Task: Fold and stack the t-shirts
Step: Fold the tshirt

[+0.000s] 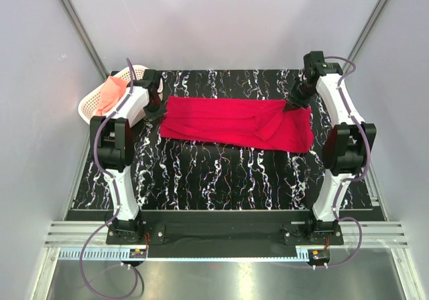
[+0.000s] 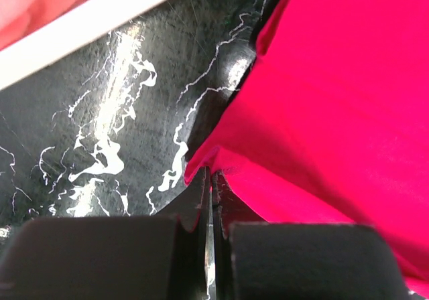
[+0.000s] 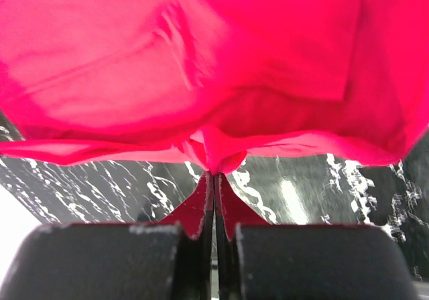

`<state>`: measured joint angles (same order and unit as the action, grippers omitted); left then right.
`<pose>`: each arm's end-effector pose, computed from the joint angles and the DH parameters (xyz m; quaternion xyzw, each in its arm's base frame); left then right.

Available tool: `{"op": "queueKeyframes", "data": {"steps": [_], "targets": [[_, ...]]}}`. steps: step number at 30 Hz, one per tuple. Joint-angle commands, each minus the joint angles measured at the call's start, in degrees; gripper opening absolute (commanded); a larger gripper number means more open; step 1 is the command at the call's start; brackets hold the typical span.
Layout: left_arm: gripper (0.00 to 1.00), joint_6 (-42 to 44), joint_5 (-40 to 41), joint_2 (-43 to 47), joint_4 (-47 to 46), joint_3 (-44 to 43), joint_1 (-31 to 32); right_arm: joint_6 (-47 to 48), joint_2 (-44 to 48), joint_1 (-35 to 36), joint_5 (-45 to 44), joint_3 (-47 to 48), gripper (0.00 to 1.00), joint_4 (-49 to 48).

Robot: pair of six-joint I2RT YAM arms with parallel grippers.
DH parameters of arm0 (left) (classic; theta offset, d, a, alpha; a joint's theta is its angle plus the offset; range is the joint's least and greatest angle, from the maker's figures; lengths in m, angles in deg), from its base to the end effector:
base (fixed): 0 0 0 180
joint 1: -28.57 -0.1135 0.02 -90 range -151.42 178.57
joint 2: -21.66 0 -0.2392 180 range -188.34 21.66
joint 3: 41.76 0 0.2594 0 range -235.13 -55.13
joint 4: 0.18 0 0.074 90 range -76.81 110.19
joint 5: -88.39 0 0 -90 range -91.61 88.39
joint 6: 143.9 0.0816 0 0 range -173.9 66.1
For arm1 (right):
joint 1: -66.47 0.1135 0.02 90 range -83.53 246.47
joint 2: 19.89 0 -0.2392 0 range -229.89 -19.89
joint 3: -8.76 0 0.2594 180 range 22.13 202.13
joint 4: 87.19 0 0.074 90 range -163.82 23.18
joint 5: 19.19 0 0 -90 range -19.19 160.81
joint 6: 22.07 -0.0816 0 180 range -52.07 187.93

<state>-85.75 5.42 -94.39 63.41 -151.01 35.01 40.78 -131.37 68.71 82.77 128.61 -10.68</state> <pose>0.4330 -0.0388 0.1517 -0.2265 0.9572 0.0013 0.1804 0.4205 0.0334 0.2311 0.1913 0.9578 0.1468 0.1565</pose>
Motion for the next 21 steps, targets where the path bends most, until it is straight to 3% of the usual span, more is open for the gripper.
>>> {"op": "queueKeyframes", "data": {"steps": [1,8,21], "targets": [[0.00,0.8,2.6,-0.8,0.8,-2.8,-0.4,1.3,-2.3,-0.1,2.7,6.5,0.00,0.5],[0.00,0.8,2.0,-3.4,1.2,-4.5,-0.5,2.0,-10.3,-0.1,4.1,14.9,0.00,2.6],[0.00,0.7,2.3,-4.9,2.2,-8.0,-0.7,0.7,-11.9,-1.9,5.9,19.6,0.00,1.0]]}}
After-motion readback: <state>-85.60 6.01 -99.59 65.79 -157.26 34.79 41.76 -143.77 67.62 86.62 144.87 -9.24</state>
